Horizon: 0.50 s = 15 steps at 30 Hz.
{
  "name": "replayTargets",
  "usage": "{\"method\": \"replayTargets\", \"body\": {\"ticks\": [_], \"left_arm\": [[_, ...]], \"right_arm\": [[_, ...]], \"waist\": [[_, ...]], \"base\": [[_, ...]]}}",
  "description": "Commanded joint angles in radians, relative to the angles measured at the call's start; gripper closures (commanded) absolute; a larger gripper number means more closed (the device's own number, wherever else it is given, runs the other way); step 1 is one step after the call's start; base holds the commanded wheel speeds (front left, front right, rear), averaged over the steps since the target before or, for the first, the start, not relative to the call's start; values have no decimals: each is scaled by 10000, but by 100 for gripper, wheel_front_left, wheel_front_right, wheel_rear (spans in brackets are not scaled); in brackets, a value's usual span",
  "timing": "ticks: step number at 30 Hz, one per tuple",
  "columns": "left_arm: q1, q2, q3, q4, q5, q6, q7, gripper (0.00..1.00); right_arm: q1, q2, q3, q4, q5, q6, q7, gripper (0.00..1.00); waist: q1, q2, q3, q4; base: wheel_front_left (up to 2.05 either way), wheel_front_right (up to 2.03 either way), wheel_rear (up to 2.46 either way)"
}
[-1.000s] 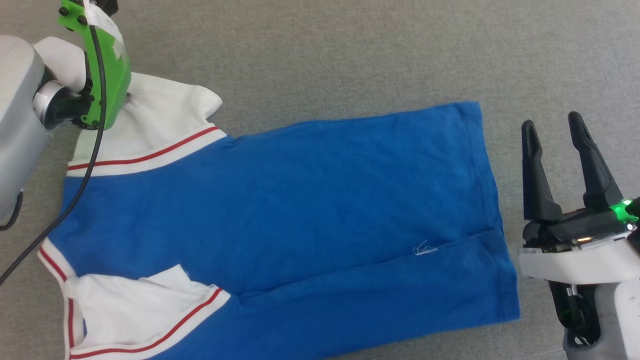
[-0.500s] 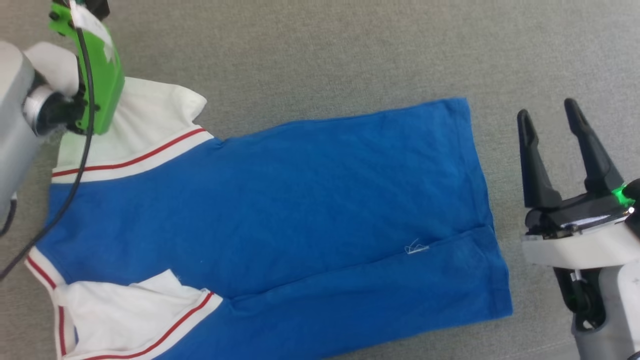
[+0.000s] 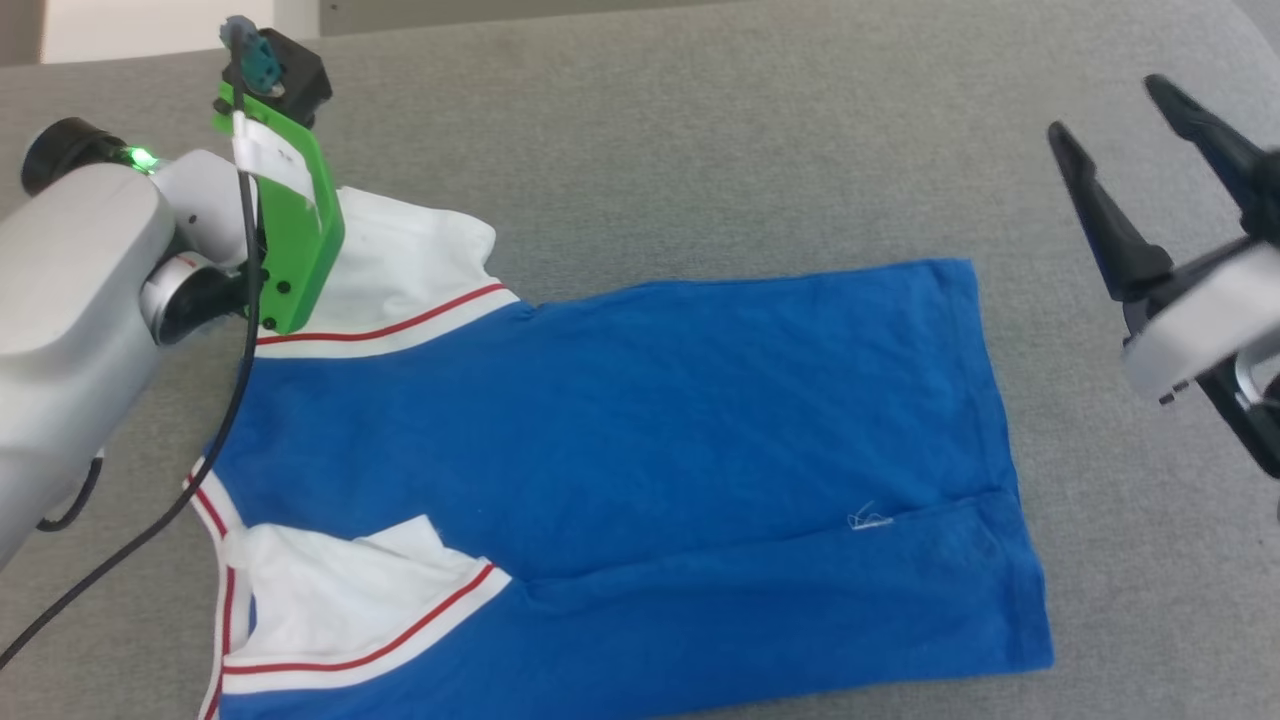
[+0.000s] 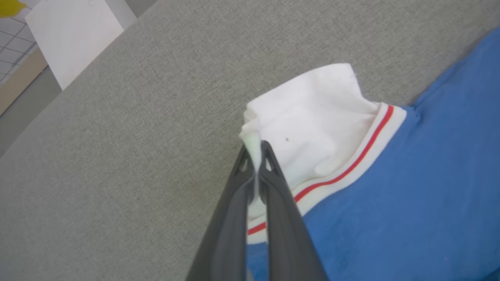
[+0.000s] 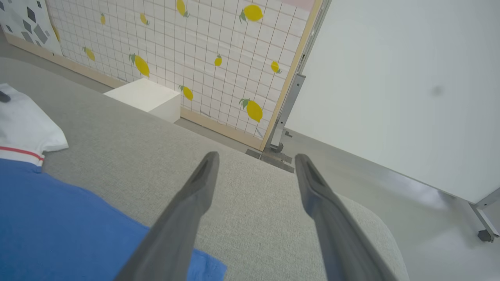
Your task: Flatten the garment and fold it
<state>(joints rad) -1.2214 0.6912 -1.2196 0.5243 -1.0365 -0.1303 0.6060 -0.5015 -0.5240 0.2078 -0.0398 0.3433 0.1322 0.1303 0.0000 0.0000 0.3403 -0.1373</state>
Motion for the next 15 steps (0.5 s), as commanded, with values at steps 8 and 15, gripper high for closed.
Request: {"method": "replayTargets", "body": {"ticks": [8, 15], "left_arm": [[144, -11, -270, -501, 168, -3, -371, 100], [-138, -132, -370, -584, 248, -3, -532, 100]], "right_arm": [[-2002, -1289, 2618, 1469, 2729, -15, 4747, 0], [-3275, -1501, 3960, 3086, 4464, -15, 7341, 0]], "waist": [[0, 0, -287, 515], [0, 0, 40, 726]], "base": [[0, 0, 0], [0, 0, 0]]}}
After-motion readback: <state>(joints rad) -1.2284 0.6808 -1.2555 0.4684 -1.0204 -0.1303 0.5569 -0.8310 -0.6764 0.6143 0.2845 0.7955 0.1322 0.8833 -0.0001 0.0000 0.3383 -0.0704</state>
